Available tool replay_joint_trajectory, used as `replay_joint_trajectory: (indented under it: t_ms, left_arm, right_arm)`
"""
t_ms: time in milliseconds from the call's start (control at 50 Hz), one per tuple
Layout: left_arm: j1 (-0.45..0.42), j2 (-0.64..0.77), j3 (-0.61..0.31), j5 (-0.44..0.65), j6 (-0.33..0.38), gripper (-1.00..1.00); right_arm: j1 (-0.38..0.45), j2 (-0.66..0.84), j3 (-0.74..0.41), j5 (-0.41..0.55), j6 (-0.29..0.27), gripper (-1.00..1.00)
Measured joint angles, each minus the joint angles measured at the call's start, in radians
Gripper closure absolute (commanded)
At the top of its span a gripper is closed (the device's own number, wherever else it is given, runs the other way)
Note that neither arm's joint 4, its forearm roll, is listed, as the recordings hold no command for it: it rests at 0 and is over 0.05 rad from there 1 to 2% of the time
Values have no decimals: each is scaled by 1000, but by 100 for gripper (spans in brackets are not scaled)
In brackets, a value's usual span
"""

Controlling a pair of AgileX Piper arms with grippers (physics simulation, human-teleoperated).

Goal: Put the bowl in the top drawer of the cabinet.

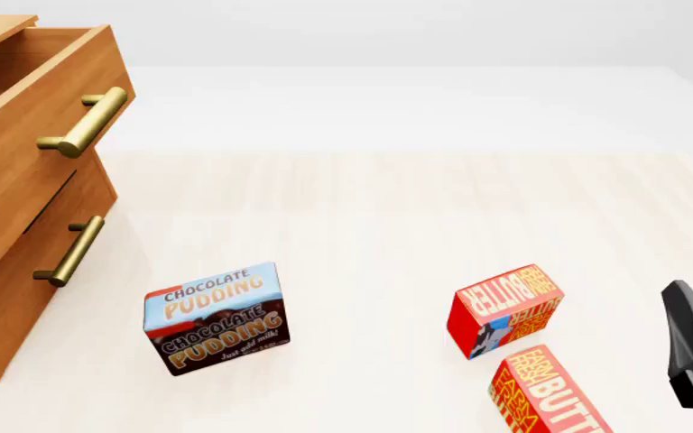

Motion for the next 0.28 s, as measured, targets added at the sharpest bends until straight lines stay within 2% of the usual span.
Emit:
replay_joint_trajectory:
  t_ms: [280]
  left_arm:
    - [-72,-89,65,29,-41,-100]
  right_arm:
    - [5,-1,0,-8,1,-100]
